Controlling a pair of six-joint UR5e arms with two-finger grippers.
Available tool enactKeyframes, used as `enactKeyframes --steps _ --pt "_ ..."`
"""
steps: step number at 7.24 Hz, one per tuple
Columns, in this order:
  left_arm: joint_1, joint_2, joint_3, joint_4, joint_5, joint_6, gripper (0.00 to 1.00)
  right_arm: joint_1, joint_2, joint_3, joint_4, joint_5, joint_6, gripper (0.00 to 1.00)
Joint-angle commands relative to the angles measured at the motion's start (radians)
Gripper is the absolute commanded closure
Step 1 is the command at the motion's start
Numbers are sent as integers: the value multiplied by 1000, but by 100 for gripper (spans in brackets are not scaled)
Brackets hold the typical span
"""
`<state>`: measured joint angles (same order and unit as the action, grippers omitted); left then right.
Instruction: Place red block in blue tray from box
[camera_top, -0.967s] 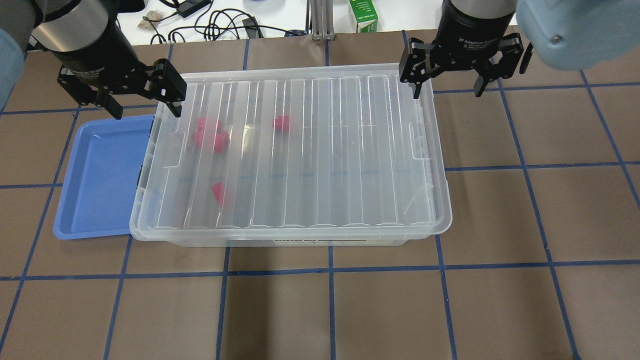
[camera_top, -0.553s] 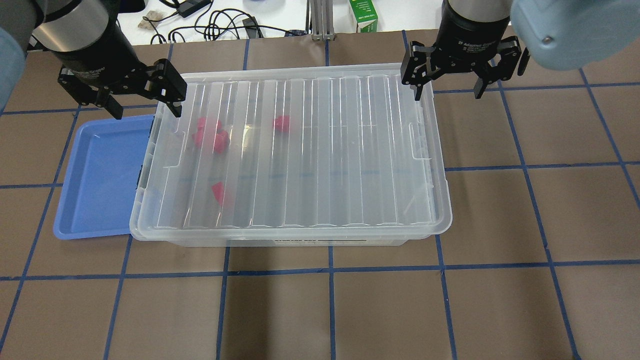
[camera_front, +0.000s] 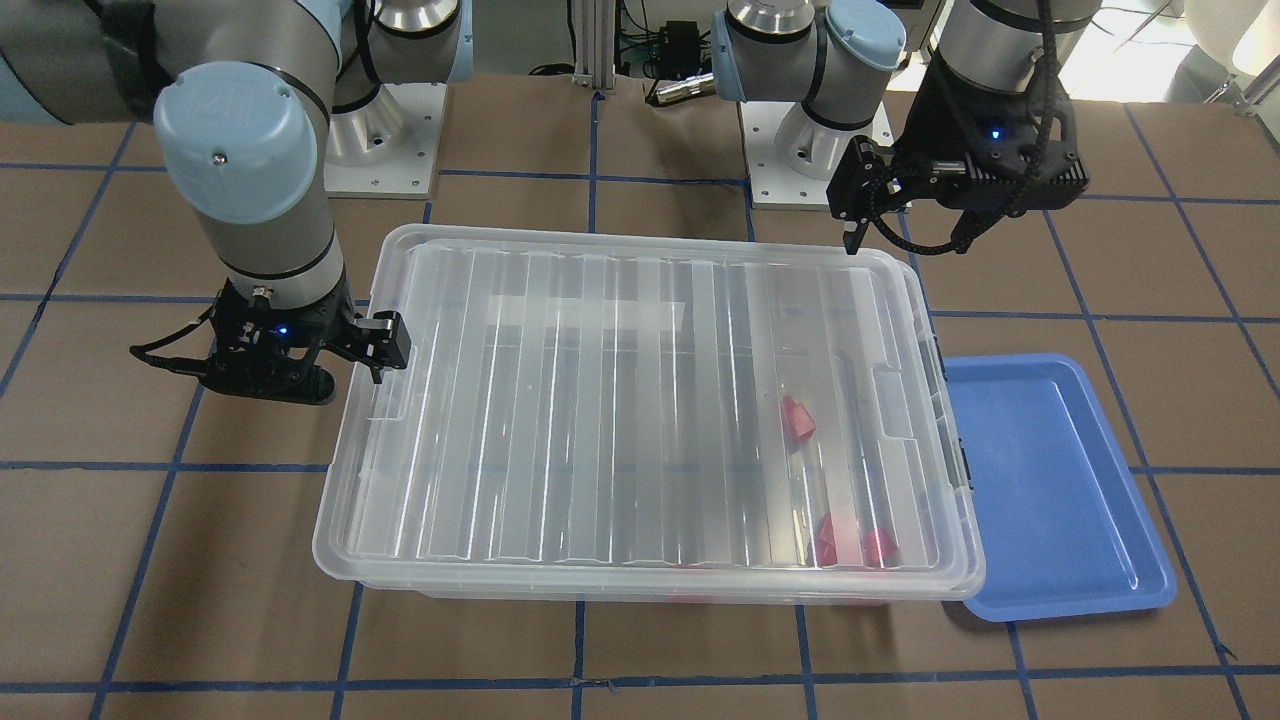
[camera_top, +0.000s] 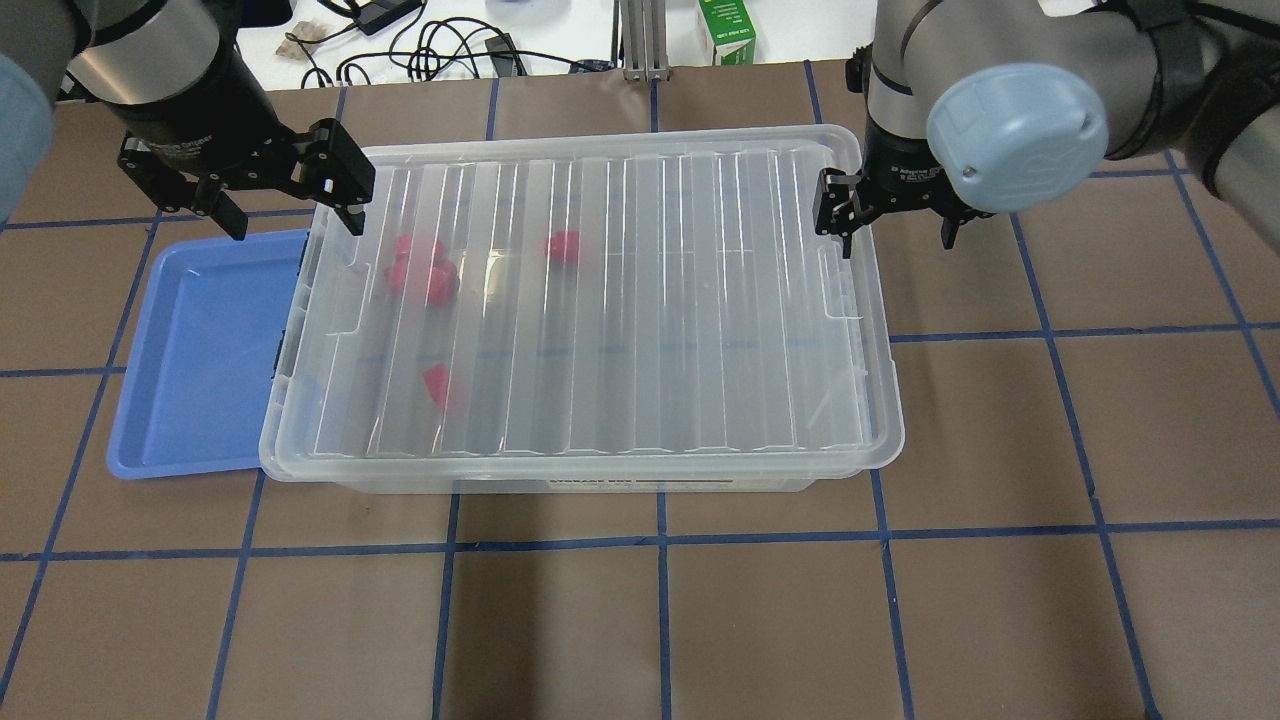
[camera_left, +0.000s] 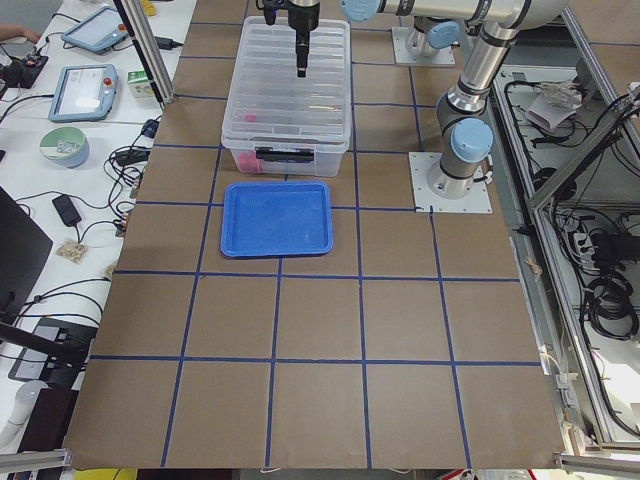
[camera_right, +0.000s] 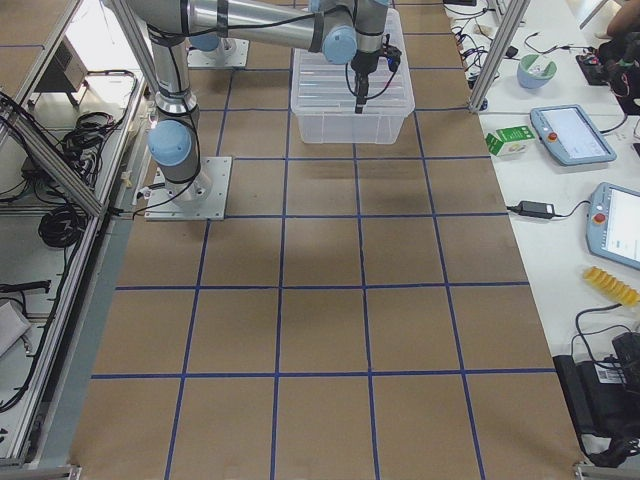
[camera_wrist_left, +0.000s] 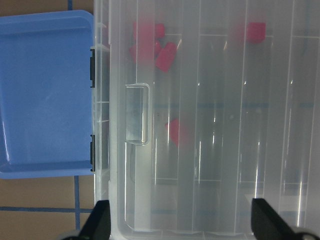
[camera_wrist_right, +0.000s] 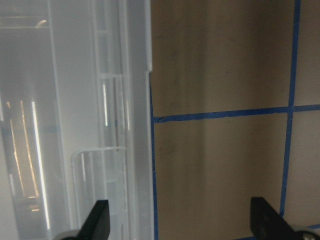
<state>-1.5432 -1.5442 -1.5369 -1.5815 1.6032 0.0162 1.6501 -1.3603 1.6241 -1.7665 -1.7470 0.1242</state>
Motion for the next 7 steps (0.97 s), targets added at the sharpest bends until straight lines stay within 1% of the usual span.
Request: enactKeyframes --steps 1,3,4,5,7 --pt "0 1 0 0 0 1 0 -7 7 39 -56 -42 -11 0" --pt "0 3 0 0 0 -1 0 -18 7 45 -60 -43 -40 0" --pt "0 0 0 0 -2 -1 0 -44 7 45 -57 -66 -63 0" --pt "0 3 0 0 -2 -1 0 -85 6 42 -57 -68 -121 0" --pt "0 3 0 0 -2 -1 0 -136 4 36 -56 -69 -175 0"
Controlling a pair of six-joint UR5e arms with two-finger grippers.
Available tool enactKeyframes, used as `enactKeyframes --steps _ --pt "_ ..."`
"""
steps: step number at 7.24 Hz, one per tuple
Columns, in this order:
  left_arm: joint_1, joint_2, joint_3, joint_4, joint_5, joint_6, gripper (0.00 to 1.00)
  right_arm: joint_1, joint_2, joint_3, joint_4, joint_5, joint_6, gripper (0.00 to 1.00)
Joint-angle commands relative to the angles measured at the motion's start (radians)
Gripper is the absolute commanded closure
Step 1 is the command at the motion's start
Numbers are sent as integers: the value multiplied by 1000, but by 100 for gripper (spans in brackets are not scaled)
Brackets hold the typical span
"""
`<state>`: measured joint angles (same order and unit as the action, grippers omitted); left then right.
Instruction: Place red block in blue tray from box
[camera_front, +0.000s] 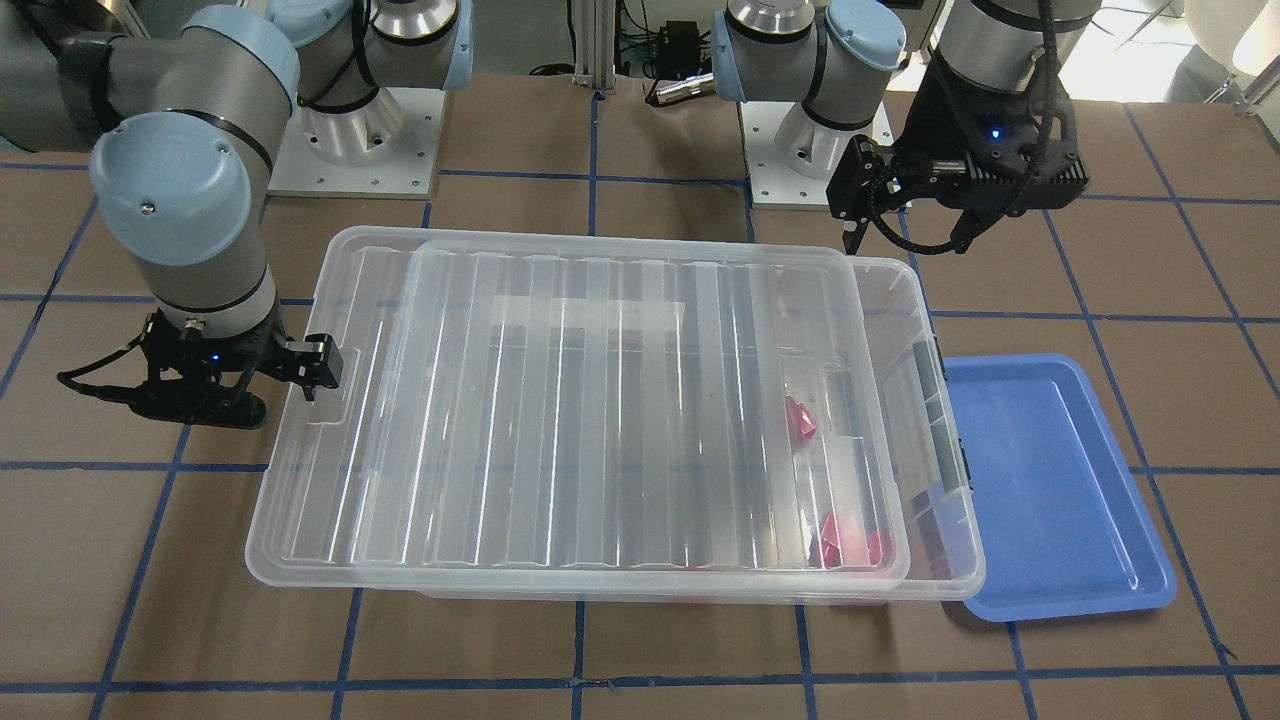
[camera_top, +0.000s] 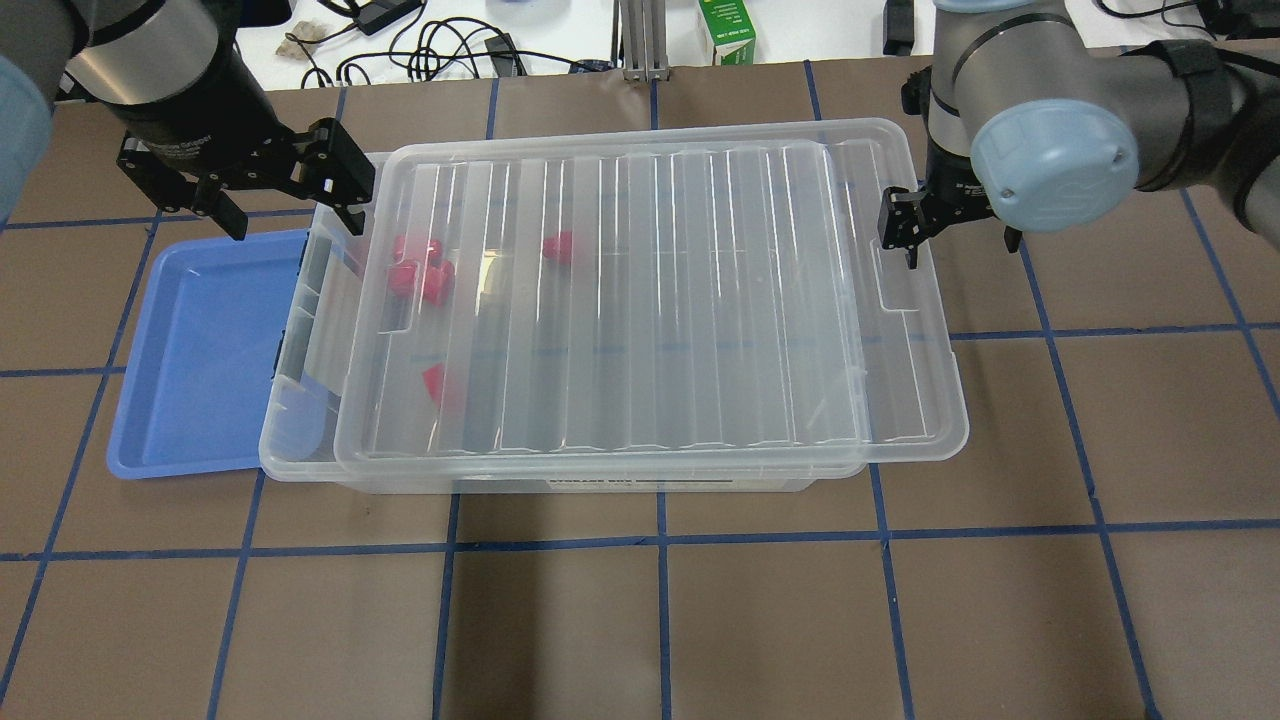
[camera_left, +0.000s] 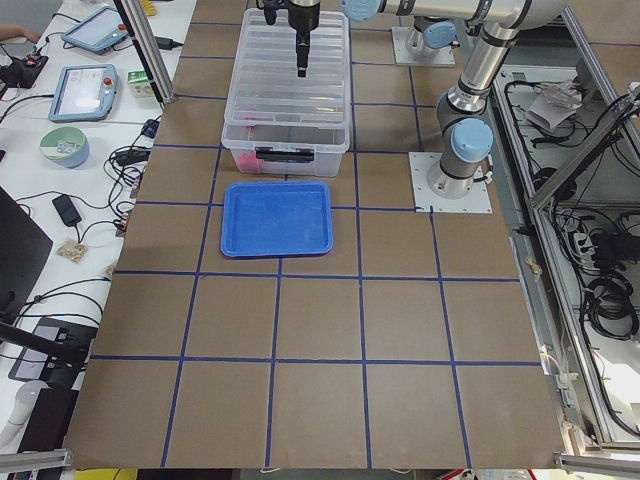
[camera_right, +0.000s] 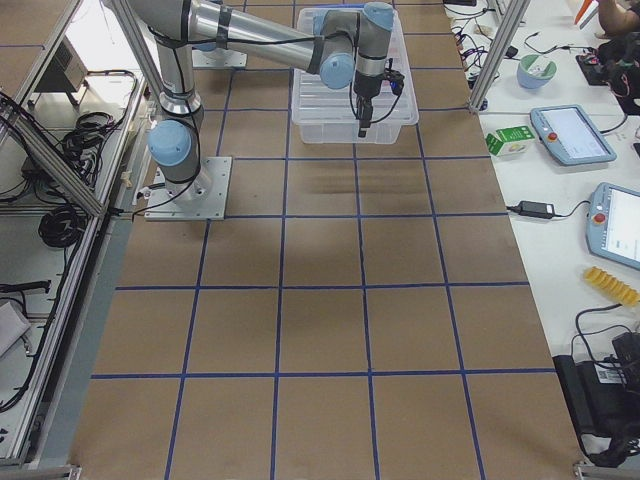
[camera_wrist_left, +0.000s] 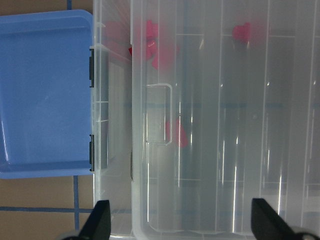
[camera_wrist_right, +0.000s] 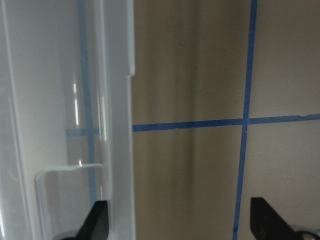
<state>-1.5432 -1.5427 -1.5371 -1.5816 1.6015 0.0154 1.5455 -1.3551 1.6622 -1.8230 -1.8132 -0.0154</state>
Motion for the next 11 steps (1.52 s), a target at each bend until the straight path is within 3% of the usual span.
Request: enactKeyframes --steps 1,8,11 --pt "0 -1 0 0 0 0 0 -53 1 -4 2 -5 -44 0" --pt "0 1 0 0 2 0 0 -217 -9 -10 11 -5 -193 0" --pt "0 4 -6 -8 6 2 0 -228 -9 -10 14 -11 -195 0"
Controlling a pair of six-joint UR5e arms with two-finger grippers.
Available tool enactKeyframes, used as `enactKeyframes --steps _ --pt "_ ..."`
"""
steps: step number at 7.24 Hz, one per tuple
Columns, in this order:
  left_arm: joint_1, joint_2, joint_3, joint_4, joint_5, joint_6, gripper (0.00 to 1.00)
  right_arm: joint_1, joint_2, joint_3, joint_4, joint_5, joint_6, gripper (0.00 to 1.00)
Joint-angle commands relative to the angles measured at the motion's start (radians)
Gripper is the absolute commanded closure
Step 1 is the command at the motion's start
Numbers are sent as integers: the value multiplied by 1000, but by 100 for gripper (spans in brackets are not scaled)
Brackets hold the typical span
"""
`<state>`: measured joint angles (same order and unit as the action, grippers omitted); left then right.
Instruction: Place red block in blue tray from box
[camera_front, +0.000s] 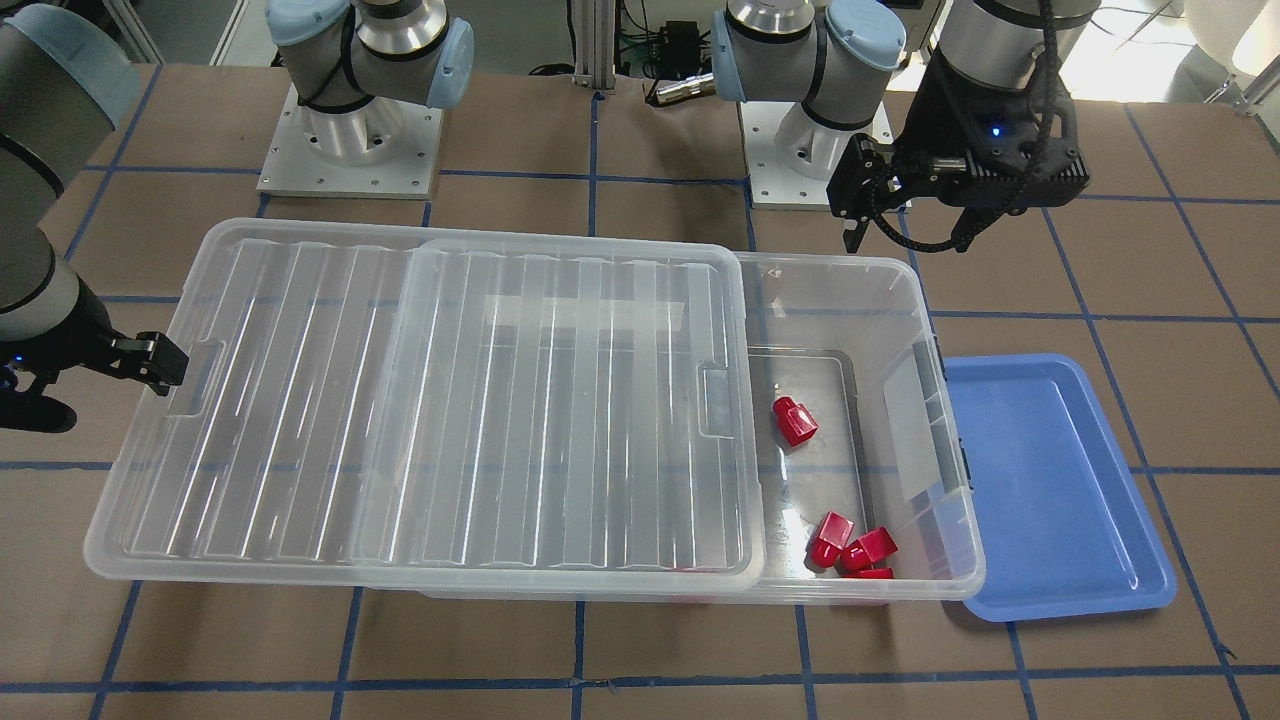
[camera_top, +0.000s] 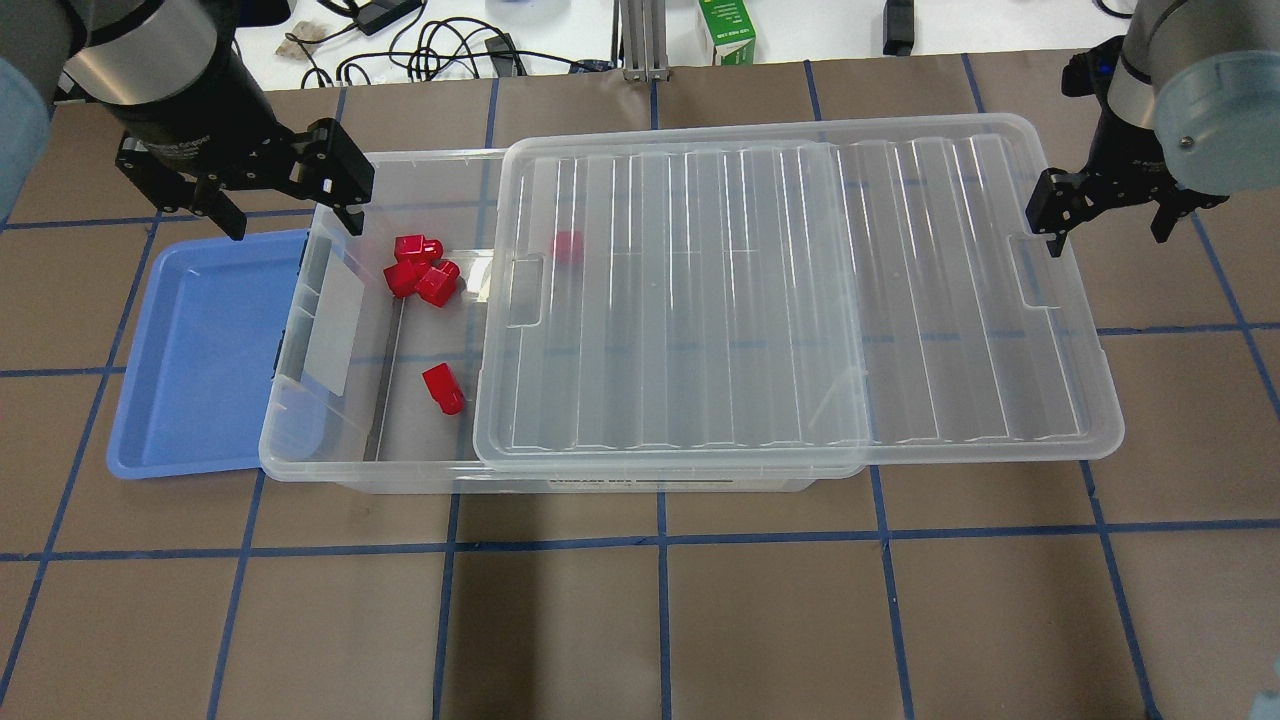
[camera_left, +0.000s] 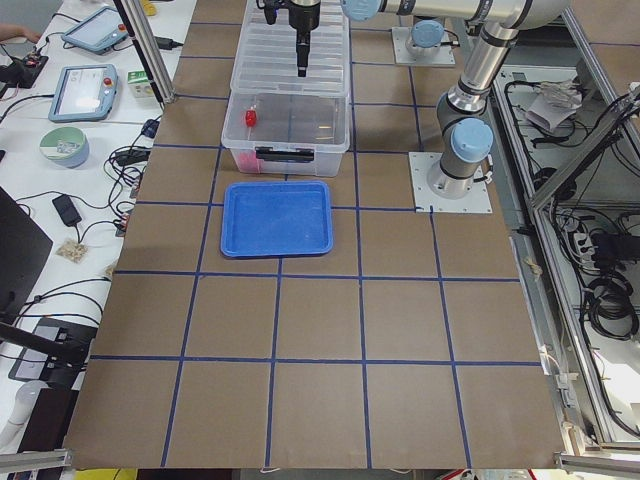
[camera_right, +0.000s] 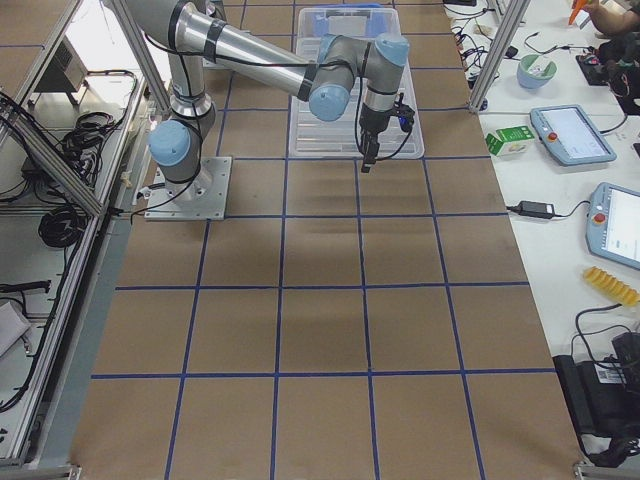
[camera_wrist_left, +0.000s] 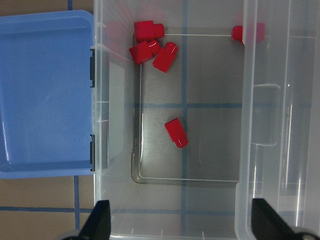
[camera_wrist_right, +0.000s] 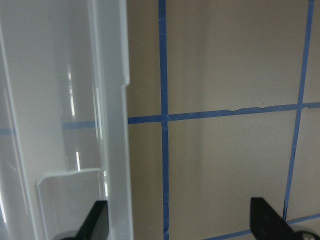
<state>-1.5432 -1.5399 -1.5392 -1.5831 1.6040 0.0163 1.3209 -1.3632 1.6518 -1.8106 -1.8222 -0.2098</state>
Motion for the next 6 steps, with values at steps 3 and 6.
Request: enactKeyframes --steps 3,6 --pt "-9 -98 -112 155 -44 -25 0 12 -8 -9 -3 23 -5 0" --pt "-14 -118 -318 396 -39 -204 0 217 -104 -148 120 174 90 0"
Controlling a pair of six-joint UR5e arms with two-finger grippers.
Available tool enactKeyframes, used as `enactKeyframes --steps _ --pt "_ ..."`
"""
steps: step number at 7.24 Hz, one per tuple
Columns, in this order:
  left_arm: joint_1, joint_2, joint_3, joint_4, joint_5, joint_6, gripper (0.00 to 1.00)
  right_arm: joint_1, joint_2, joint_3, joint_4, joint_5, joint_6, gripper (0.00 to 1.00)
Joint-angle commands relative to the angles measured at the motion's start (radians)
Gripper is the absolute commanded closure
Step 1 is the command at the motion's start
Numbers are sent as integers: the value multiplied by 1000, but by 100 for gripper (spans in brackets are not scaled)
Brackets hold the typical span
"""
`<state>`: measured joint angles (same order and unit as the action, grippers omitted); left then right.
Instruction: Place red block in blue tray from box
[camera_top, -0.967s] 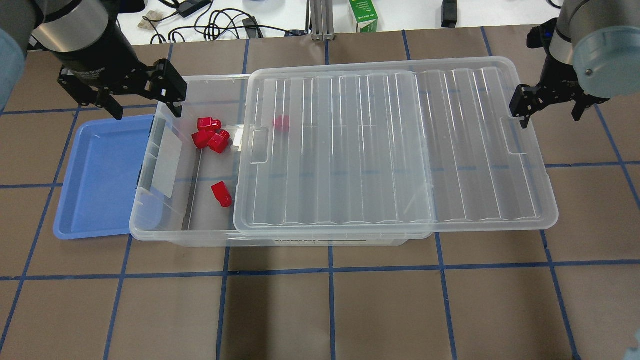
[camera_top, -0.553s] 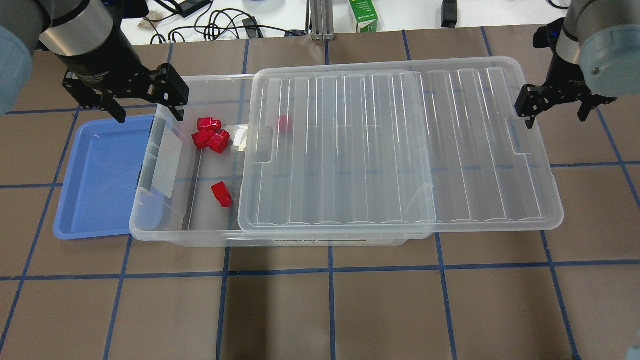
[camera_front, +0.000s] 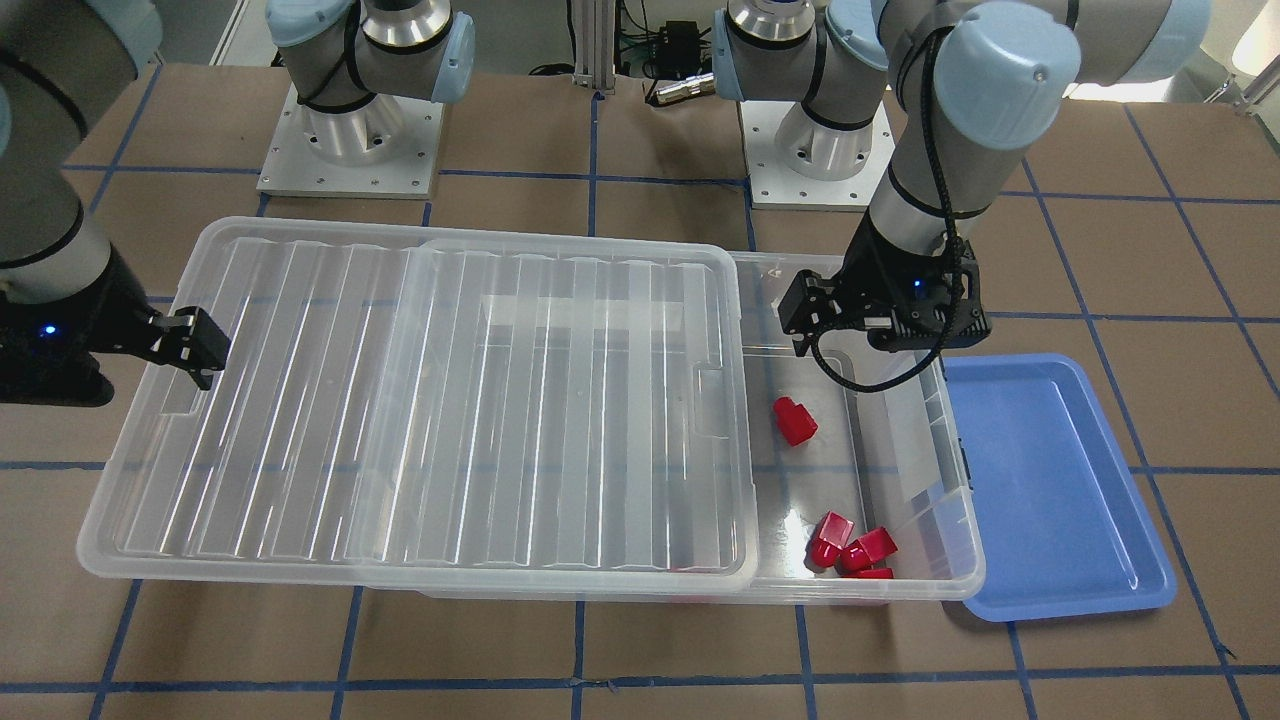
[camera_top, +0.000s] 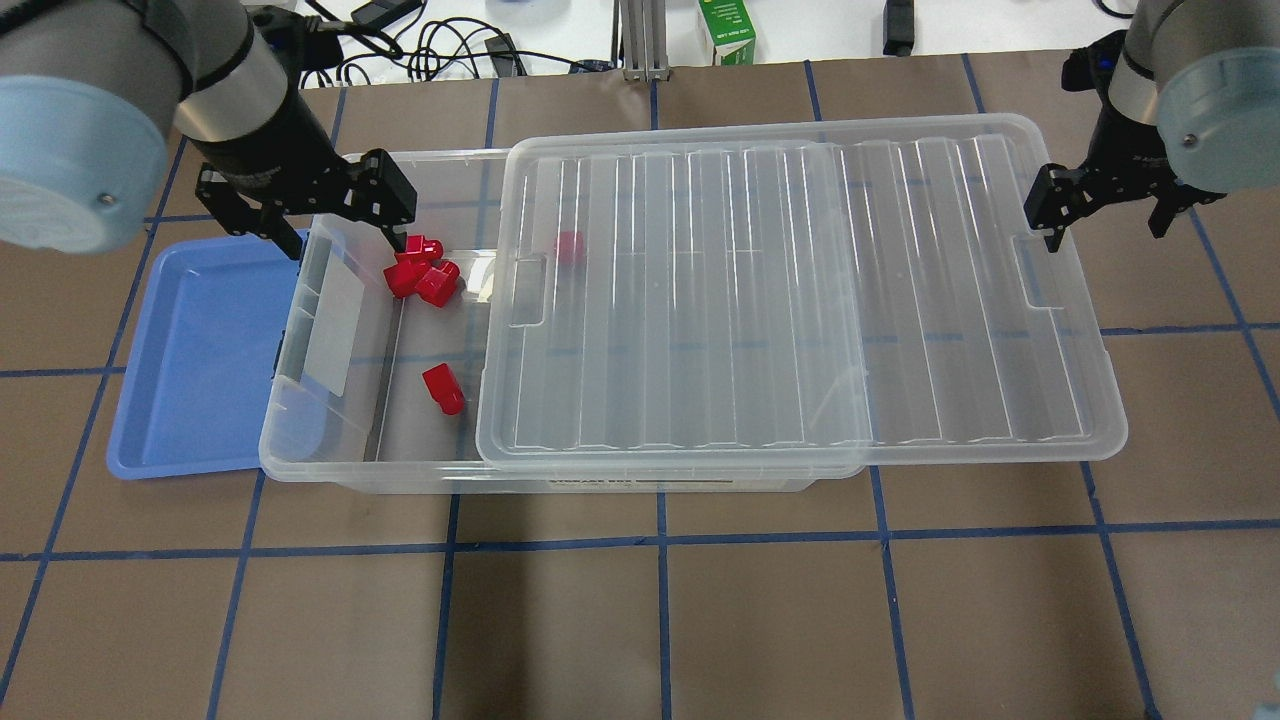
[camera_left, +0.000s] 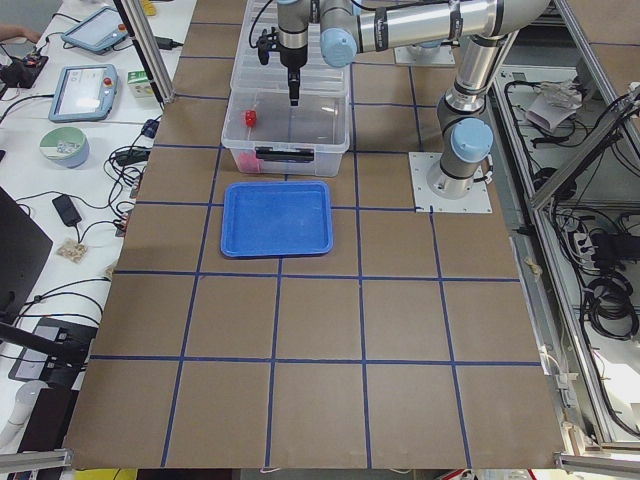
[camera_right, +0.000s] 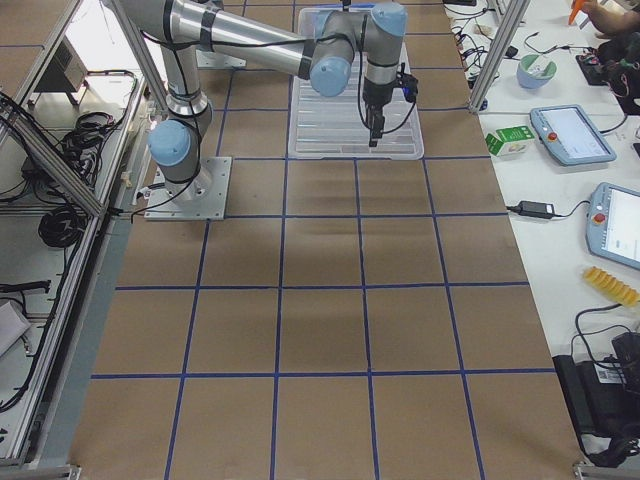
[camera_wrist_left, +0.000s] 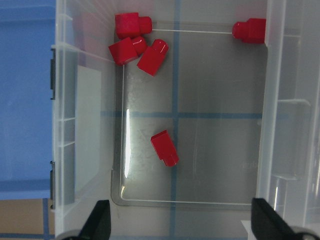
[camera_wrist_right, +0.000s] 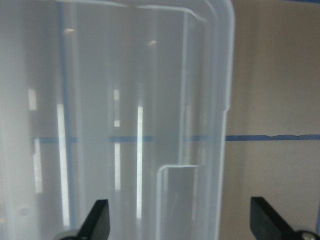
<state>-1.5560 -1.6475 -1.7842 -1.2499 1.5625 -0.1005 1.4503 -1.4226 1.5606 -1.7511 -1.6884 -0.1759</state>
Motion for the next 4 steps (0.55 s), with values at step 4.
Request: enactKeyframes --steps 4 --pt "2 -100 -93 84 -1 -114 0 122 -179 7 180 173 276 0"
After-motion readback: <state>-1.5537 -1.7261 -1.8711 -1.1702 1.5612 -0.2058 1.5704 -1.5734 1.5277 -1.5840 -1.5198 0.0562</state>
